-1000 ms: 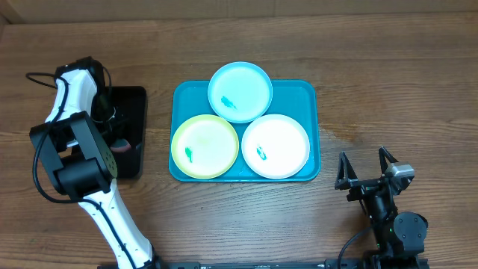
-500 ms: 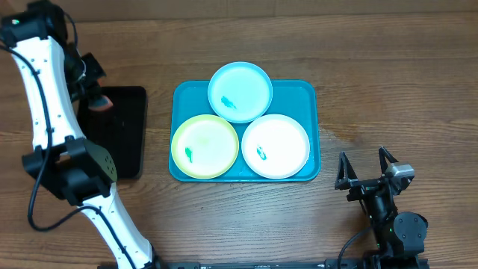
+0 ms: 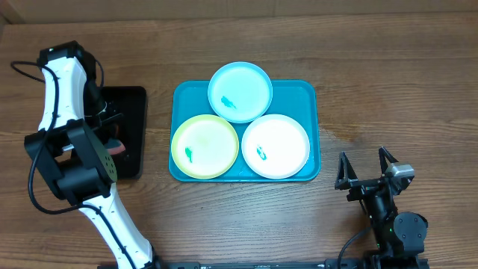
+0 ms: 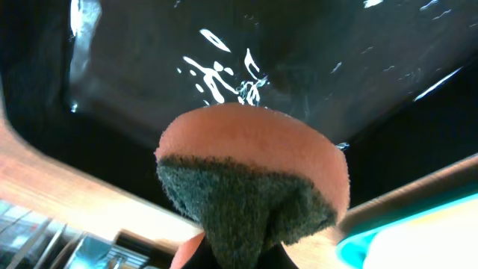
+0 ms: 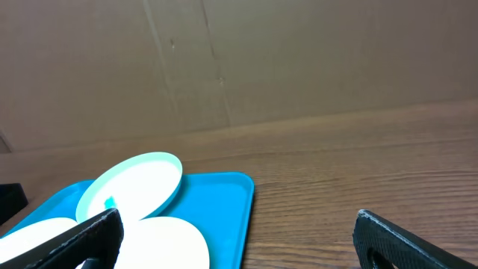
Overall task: Clean dirty plates on tray and stack at the side
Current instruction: 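Lift the sponge with the left gripper onto the yellow plate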
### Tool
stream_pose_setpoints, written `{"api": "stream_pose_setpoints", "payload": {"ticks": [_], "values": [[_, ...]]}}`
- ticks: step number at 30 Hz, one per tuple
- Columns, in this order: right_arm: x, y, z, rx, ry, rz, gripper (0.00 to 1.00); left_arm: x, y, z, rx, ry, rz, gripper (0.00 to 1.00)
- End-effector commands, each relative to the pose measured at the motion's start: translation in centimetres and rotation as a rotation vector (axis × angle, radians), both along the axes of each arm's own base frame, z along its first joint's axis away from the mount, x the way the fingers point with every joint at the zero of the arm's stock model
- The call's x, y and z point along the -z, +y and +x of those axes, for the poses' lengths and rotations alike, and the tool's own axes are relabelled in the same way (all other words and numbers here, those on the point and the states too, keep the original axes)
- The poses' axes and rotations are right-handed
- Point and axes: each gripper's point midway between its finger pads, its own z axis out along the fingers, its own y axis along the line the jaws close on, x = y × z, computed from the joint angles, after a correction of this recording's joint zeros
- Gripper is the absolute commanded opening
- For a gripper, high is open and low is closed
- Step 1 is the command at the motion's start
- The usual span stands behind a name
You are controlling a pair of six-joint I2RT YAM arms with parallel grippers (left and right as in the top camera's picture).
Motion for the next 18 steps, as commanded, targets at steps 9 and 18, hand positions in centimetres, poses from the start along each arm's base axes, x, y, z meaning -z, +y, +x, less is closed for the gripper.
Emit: {"api": "stream_pose_setpoints", "payload": {"ticks": [9, 18], "values": [[0.2, -0.2, 0.0, 0.013, -0.006, -0.003, 1.0, -14.7, -1.2, 4.3, -0.025, -0.526, -0.072, 0.04], [0.2, -0.2, 0.0, 0.013, -0.006, -0.003, 1.0, -16.0, -9.1, 2.7, 0.166, -0.517, -0.203, 0.04]]}}
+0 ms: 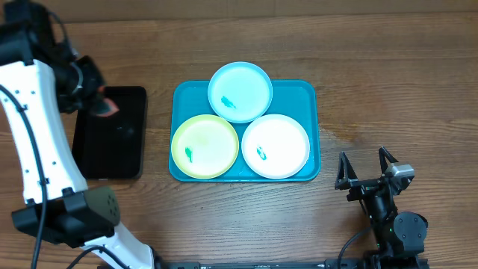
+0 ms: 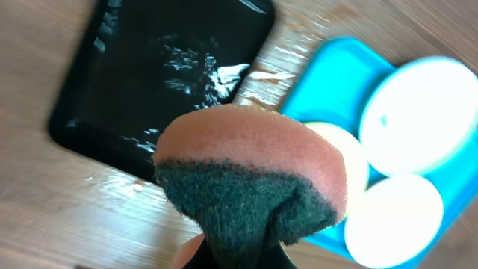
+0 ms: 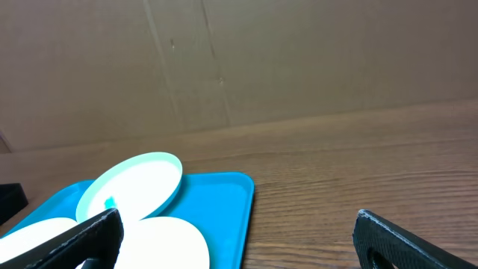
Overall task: Clean dirty plates on tray and stack at the side
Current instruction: 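Lift the sponge with the left gripper onto the yellow plate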
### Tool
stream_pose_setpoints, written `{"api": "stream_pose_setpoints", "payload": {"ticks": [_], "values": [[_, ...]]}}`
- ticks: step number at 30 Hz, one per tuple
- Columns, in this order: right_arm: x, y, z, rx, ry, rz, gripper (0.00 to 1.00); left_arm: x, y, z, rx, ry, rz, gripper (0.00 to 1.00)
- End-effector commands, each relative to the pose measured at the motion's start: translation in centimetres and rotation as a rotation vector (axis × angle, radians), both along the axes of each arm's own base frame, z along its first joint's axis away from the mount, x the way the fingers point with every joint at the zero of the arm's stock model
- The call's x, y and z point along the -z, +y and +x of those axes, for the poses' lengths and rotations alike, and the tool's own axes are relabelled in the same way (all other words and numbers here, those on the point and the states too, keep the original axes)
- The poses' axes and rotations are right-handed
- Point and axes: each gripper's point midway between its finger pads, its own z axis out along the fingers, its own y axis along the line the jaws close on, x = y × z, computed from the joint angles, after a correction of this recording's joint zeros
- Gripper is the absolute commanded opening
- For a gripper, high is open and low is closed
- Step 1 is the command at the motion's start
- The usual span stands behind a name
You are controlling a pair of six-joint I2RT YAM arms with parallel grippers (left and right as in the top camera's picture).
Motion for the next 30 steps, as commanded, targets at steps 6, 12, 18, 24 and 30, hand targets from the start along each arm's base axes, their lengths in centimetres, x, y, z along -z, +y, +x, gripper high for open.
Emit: {"api": "stream_pose_setpoints", "payload": {"ticks": [6, 12, 18, 24, 30], "values": [[0.2, -0.3, 0.0, 0.013, -0.006, -0.003, 1.0, 7.8, -10.8, -1.0, 0.29, 0.198, -0.12, 0.04], [0.1, -0.3, 0.0, 0.013, -0.006, -0.003, 1.0, 14.0, -16.6, -2.3, 0.357, 0.263, -0.113, 0.04], [0.2, -0.3, 0.0, 0.013, -0.006, -0.003, 1.0, 18.5, -18.9, -2.0, 0.331, 0.222, -0.013, 0.04], [0.2, -0.3, 0.0, 0.013, -0.006, -0.003, 1.0, 21.7, -19.1, -2.4, 0.237, 0.196, 0.079, 0.04], [0.2, -0.3, 0.0, 0.013, -0.006, -0.003, 1.0, 24.5, -19.4, -3.4, 0.216, 0.19, 0.079, 0.05]]}}
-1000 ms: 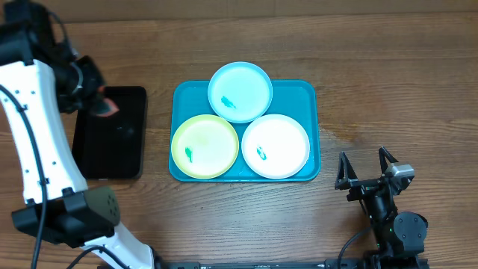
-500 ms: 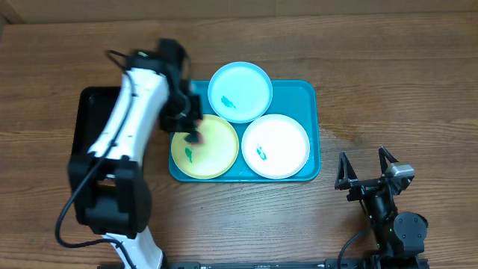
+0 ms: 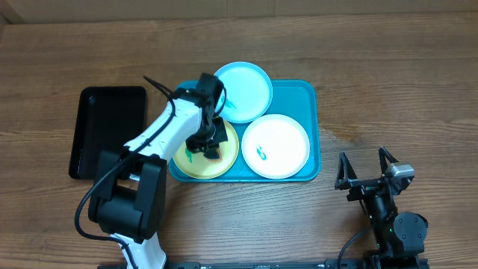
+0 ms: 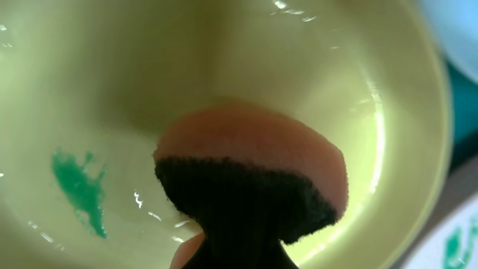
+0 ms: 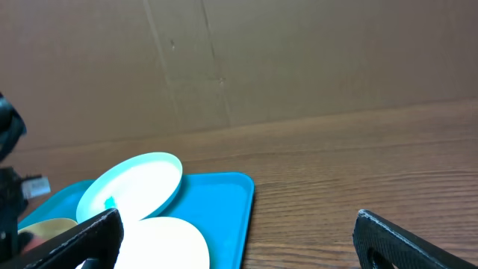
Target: Clean dirty plates on tray and stack at the side
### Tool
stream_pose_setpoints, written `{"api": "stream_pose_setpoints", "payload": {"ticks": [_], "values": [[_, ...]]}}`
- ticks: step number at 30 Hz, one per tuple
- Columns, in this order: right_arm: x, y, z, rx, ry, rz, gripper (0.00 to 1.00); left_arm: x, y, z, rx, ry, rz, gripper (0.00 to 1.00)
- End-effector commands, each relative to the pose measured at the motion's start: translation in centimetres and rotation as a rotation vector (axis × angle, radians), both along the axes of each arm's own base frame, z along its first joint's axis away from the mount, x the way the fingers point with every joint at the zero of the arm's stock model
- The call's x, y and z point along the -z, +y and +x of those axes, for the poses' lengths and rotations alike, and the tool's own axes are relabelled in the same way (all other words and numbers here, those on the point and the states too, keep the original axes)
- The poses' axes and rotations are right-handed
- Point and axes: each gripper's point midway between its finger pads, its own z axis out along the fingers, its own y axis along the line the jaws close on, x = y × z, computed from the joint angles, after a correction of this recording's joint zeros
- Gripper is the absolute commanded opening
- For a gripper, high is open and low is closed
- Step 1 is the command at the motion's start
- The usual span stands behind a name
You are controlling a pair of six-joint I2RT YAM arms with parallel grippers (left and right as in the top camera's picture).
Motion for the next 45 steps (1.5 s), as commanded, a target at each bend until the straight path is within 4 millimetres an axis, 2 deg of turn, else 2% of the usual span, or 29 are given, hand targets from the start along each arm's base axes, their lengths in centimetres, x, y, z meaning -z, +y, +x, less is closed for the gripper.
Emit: {"api": "stream_pose_setpoints", "payload": {"ticks": [1, 5, 6, 9, 10, 14, 19, 21, 24, 25, 27, 28, 30, 32, 33, 35, 38, 40, 43, 45], "values": [[0.2, -0.3, 0.0, 0.013, -0.005, -0.003, 1.0, 0.8, 0.5, -0.6, -0.049, 0.003, 0.033, 0.06], [0.2, -0.3, 0.0, 0.013, -0.005, -0.003, 1.0, 0.6, 0.7, -0.3, -0.052, -0.004, 0.03, 0.09], [0.2, -0.3, 0.0, 0.013, -0.005, -0.003, 1.0, 0.4, 0.7, 0.0, -0.056, -0.009, 0.028, 0.12], [0.2, -0.3, 0.0, 0.013, -0.005, -0.003, 1.0, -0.6, 1.0, 0.4, -0.07, -0.001, 0.021, 0.3], [0.2, -0.3, 0.0, 0.013, -0.005, -0.003, 1.0, -1.1, 0.9, 0.5, -0.074, 0.004, 0.014, 0.31], [0.2, -0.3, 0.0, 0.013, -0.005, -0.003, 1.0, -4.2, 1.2, 1.6, -0.081, 0.011, -0.015, 0.36], [0.2, -0.3, 0.0, 0.013, -0.005, -0.003, 1.0, -9.3, 0.6, 3.4, -0.007, -0.026, -0.101, 0.39], [0.2, -0.3, 0.0, 0.013, -0.005, -0.003, 1.0, -11.2, 0.9, 3.9, -0.012, -0.044, -0.107, 0.54], [-0.4, -0.2, 0.0, 0.012, -0.03, -0.001, 1.0, -13.3, 1.6, 4.7, -0.032, -0.074, -0.111, 0.92], [-1.4, 0.2, -0.1, -0.013, -0.064, 0.02, 1.0, -13.5, 1.9, 4.9, -0.04, -0.081, -0.112, 0.96], [-2.3, 3.0, -0.9, -0.188, -0.07, 0.144, 1.0, -13.6, 2.8, 5.1, -0.06, -0.082, -0.099, 1.0], [-1.9, 5.5, -2.0, -0.347, -0.006, 0.24, 1.0, -13.5, 3.6, 5.1, -0.073, -0.079, -0.079, 1.0], [-1.2, 8.2, -3.9, -0.532, 0.099, 0.344, 1.0, -13.4, 4.7, 5.1, -0.091, -0.077, -0.048, 1.0], [-1.5, 9.1, -4.7, -0.603, 0.16, 0.463, 1.0, -13.3, 5.5, 4.9, -0.105, -0.066, -0.028, 1.0], [-2.2, 9.2, -4.8, -0.611, 0.172, 0.538, 1.0, -13.3, 5.8, 4.8, -0.11, -0.061, -0.022, 1.0], [-5.7, 9.1, -5.5, -0.663, 0.08, 0.629, 1.0, -13.3, 6.2, 4.6, -0.117, -0.053, -0.016, 1.0], [-13.9, 8.3, -8.8, -0.741, -0.298, 0.55, 1.0, -13.2, 6.3, 4.4, -0.119, -0.045, -0.014, 1.0], [-18.5, 7.0, -10.2, -0.689, -0.433, 0.548, 1.0, -13.2, 6.3, 4.4, -0.118, -0.043, -0.014, 1.0], [-23.3, 7.1, -11.0, -0.624, -0.454, 0.385, 1.0, -13.2, 6.3, 4.3, -0.115, -0.042, -0.013, 1.0], [-25.3, 7.2, -10.0, -0.552, -0.357, 0.236, 1.0, -13.2, 6.3, 4.4, -0.116, -0.043, -0.014, 1.0]]}}
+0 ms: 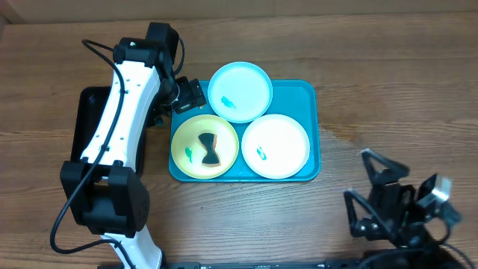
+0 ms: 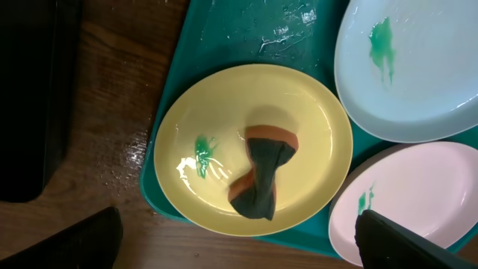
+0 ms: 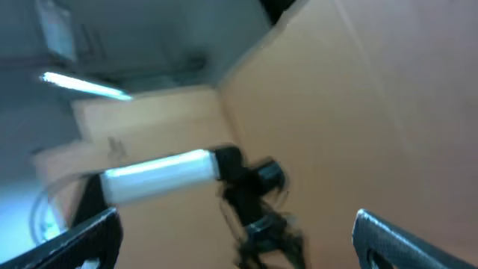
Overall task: Clean dirty plates on tray and stack at the side
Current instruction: 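Move the right gripper to grip the yellow plate's rim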
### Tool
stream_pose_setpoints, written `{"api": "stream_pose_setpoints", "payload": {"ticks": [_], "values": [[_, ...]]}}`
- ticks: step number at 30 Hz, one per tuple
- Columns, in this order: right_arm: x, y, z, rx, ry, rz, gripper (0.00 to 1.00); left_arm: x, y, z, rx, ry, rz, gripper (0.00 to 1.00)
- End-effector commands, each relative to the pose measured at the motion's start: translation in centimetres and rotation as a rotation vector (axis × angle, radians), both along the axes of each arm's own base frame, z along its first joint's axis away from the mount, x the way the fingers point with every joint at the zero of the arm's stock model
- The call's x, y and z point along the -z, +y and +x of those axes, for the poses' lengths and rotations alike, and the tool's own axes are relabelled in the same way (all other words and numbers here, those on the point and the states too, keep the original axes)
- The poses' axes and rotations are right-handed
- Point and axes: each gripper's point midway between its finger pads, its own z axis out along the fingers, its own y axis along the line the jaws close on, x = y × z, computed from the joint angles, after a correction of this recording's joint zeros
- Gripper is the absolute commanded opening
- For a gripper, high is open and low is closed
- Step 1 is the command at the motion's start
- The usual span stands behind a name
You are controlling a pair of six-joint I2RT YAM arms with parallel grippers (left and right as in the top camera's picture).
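Observation:
A teal tray [image 1: 310, 97] holds three plates: yellow [image 1: 187, 134], light blue [image 1: 250, 82] and pale pink-white [image 1: 284, 142], each with a green smear. An orange sponge with a dark scrub side [image 1: 207, 149] lies crumpled and loose in the middle of the yellow plate [image 2: 314, 127], beside that plate's smear [image 2: 203, 146]. My left gripper [image 1: 187, 97] hovers over the tray's upper left corner, open and empty, and looks down on the sponge [image 2: 263, 173]. My right gripper [image 1: 388, 190] is open at the table's near right, far from the tray; its view is blurred.
A black tray [image 1: 78, 149] lies left of the teal tray, partly under my left arm. A cardboard wall runs along the table's far edge. Bare wood table [image 1: 388, 90] spreads right of the teal tray.
My left gripper has let go of the sponge, which now lies on the yellow plate. It stands open, higher and toward the tray's upper left. The right arm has shifted and tilted upward.
My left gripper held the sponge down in the black tray, then up above that tray. After that it had the sponge against the yellow plate. Now the sponge lies free on that plate, whose green smear remains. The right arm was still until now.

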Motion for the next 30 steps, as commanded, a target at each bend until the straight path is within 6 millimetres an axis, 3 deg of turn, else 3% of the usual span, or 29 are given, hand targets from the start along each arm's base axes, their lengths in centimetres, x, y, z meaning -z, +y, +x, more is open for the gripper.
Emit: {"api": "stream_pose_setpoints", "payload": {"ticks": [1, 4, 8, 11, 14, 16, 18, 20, 23, 24, 25, 30], "values": [[-5.6, -0.2, -0.2, 0.129, -0.052, -0.234, 1.0, -0.6, 0.2, 0.4, 0.022, -0.026, 0.009, 1.0], [-5.1, -0.6, 2.9, 0.15, 0.243, -0.452, 1.0, -0.6, 0.2, 0.3, 0.022, -0.024, 0.009, 1.0], [-3.8, 0.0, 5.4, 0.023, 0.622, -0.539, 1.0, -0.6, 0.2, 0.3, 0.022, -0.022, 0.009, 1.0], [-3.5, 1.5, 7.2, -0.131, 0.791, -0.52, 1.0, -0.6, 0.2, 0.3, 0.022, -0.023, 0.009, 1.0], [-2.6, 4.4, 9.1, -0.39, 0.897, -0.451, 1.0, -0.6, 0.2, 0.3, 0.022, -0.022, 0.009, 1.0], [-1.0, 6.0, 10.3, -0.46, 0.916, -0.497, 1.0, -0.6, 0.2, 0.3, 0.022, -0.022, 0.01, 1.0], [2.1, 7.1, 11.8, -0.395, 0.983, -0.615, 1.0, -0.6, 0.3, 0.3, 0.021, -0.023, 0.018, 1.0], [6.1, 6.5, 14.0, -0.157, 1.125, -0.736, 0.96, -0.6, 0.6, 0.4, 0.02, -0.025, 0.036, 1.0], [10.2, 5.4, 16.2, 0.186, 1.246, -0.87, 0.66, -0.6, 0.9, 0.4, 0.019, -0.028, 0.05, 1.0], [10.9, 6.1, 16.6, 0.209, 1.233, -0.915, 0.57, -0.6, 0.9, 0.4, 0.019, -0.027, 0.05, 1.0], [11.6, 7.3, 17.1, 0.208, 1.214, -0.947, 0.54, -0.6, 0.9, 0.4, 0.019, -0.026, 0.05, 1.0], [13.3, 13.1, 19.1, 0.103, 1.126, -0.94, 0.57, -0.5, 0.9, 0.2, 0.045, -0.021, 0.052, 1.0]]}}
